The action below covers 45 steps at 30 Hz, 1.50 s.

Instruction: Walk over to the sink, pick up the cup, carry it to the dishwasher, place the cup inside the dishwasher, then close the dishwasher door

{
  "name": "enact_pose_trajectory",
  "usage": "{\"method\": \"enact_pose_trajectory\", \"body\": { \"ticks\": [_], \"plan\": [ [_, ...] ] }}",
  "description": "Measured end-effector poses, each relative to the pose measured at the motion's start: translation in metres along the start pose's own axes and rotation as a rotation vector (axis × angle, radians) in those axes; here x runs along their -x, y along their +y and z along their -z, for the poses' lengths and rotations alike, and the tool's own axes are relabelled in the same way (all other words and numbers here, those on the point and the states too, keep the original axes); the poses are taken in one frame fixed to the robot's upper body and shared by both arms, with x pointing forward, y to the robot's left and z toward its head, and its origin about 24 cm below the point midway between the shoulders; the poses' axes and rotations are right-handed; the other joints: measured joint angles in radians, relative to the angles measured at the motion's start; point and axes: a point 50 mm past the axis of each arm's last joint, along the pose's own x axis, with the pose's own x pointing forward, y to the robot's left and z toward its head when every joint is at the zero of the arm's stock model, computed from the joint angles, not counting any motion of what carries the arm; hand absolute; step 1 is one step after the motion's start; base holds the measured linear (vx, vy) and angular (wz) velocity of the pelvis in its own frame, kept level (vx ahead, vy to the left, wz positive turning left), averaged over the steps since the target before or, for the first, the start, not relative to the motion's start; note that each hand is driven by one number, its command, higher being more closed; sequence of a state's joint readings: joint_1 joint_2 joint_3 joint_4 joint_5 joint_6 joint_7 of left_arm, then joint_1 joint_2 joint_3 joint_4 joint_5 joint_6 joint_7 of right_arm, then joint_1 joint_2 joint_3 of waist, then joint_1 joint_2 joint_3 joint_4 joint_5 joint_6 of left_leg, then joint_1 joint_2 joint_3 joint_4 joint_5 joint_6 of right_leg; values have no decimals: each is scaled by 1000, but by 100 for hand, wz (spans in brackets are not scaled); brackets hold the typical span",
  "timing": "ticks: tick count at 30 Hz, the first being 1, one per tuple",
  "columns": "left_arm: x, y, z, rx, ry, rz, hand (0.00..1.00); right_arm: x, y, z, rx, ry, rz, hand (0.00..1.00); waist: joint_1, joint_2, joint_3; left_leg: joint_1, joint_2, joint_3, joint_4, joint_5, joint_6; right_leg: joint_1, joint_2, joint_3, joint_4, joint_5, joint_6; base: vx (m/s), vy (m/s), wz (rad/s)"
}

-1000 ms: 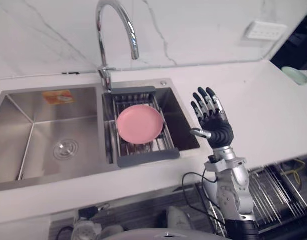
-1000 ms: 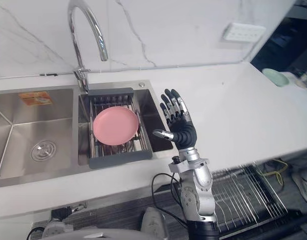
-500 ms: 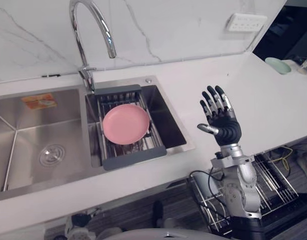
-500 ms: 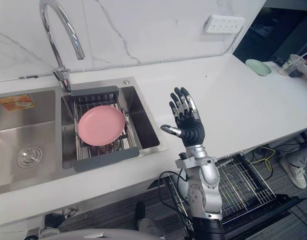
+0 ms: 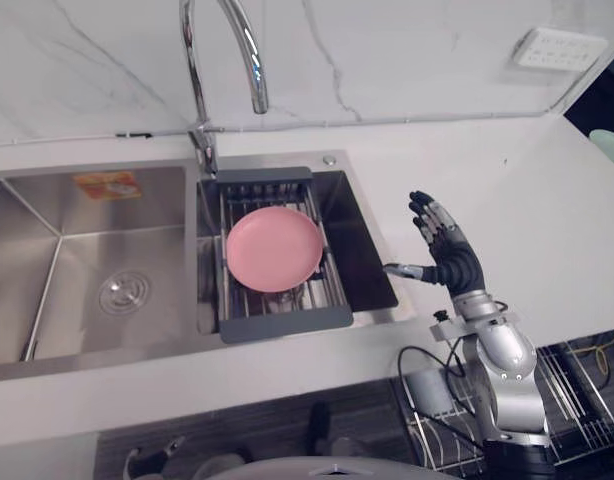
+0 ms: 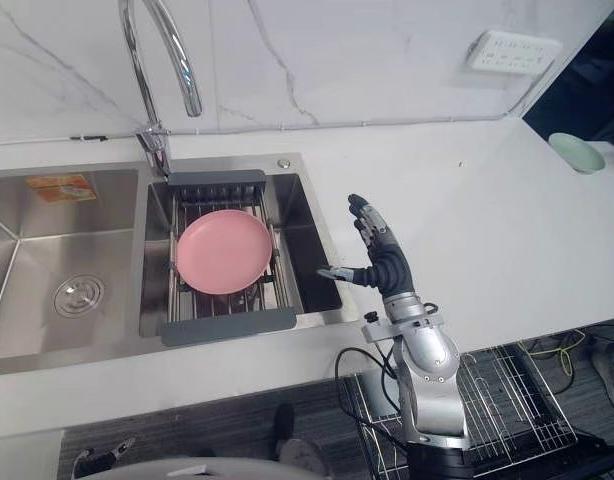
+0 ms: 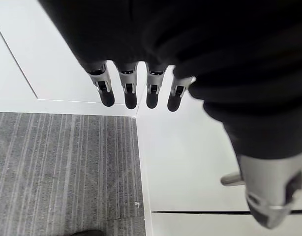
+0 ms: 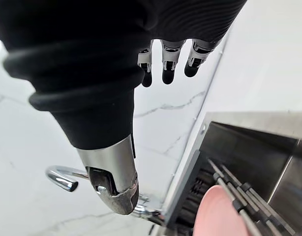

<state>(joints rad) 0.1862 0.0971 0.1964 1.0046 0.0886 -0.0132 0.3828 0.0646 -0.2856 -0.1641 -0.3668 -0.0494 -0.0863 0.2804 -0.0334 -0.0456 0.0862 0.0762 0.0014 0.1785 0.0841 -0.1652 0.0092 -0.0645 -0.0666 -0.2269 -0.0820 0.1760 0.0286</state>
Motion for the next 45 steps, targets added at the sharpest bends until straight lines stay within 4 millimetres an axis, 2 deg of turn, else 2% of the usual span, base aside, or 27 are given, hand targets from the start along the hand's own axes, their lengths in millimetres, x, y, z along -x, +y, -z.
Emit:
{"method": "enact_pose_trajectory", "body": {
  "ticks": [4, 9, 14, 17, 22, 29, 37, 45],
  "plan": [
    [0, 1, 5, -11, 28, -2, 0, -6, 6, -6, 222, -5, -78, 0, -2, -5, -28, 15, -2, 9, -1, 0, 0, 19, -2, 6, -3, 3, 1, -29, 32, -6],
    [-1, 8, 15, -2, 86, -28, 0, -25, 29, -20, 482, -78, -266, 0, 6, -23, -40, 16, 5, 9, -10, -7, -3, 24, 3, 0, -7, -3, -6, -99, -11, 5],
    [-1, 9, 18, 7, 104, -26, 0, -33, 47, -25, 608, -122, -423, 0, 18, -21, -43, 15, 17, 9, -18, 7, -17, 24, 11, -9, -7, -14, -19, -51, -32, 7],
    [-1, 9, 18, -3, 105, -21, 0, -40, 56, -18, 683, -116, -507, 0, 26, -17, -46, 14, 24, 5, -23, 14, -25, 23, 18, -14, -7, -16, -23, 3, -3, 3],
    [-3, 8, 10, 3, 83, -19, 0, -42, 74, 8, 790, -53, -639, 0, 36, -15, -49, 9, 32, -17, -37, 25, -31, 24, 22, -41, -7, -19, -19, 33, 14, 14],
    [-4, 10, 6, -9, 67, -26, 0, -56, 73, 23, 898, -27, -621, 0, 49, -15, -49, 6, 32, -29, -37, 28, -25, 24, 21, -60, -7, -19, -17, 52, 45, 6],
    [-6, 14, 1, -6, 46, -31, 0, -71, 74, 34, 912, -16, -580, 0, 69, -15, -49, 5, 30, -42, -43, 32, -25, 27, 17, -69, -8, -22, -13, 10, 33, 5],
    [-6, 15, 1, -6, 46, -31, 0, -76, 73, 37, 916, -11, -563, 0, 77, -26, -42, 4, 30, -65, -70, 52, -28, 27, 15, -92, -8, -23, -12, -13, 10, 8]
  ]
}}
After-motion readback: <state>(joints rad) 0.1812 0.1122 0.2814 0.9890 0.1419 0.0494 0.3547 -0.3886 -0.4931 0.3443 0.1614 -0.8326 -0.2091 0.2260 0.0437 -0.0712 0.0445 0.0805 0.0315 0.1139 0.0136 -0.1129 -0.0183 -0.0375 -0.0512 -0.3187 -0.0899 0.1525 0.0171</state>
